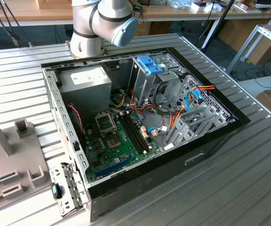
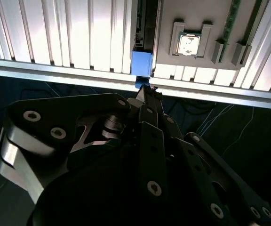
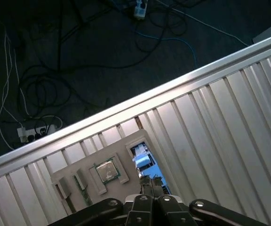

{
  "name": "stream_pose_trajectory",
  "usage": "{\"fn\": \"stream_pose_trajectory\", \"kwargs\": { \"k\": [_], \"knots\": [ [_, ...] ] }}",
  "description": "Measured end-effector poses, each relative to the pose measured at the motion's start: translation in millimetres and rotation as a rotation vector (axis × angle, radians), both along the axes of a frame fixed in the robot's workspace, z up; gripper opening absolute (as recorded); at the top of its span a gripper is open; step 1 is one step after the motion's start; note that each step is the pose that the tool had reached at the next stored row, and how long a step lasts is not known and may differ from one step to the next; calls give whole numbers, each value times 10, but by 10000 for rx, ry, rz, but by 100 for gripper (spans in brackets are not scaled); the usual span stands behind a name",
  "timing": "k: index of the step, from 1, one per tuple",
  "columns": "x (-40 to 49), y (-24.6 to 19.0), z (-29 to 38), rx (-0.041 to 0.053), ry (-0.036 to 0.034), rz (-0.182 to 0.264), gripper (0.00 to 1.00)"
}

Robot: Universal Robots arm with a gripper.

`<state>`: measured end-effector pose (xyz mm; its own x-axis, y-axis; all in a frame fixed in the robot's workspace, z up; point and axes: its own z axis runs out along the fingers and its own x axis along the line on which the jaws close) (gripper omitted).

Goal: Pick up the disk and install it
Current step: 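Pick up the disk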

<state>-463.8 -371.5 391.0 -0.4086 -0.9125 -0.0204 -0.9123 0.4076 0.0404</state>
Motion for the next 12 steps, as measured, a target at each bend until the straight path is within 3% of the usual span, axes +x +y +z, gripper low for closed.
{"fn": "stream_pose_trajectory", "kwargs": {
  "k": [2,8,10,12],
  "knots": [
    [0,0,0,0,0,206,11],
    [0,0,-2,0,0,1686,11],
    [0,0,-7,0,-1,2536,11],
    [0,0,-11,0,0,2907,11]
  ]
}}
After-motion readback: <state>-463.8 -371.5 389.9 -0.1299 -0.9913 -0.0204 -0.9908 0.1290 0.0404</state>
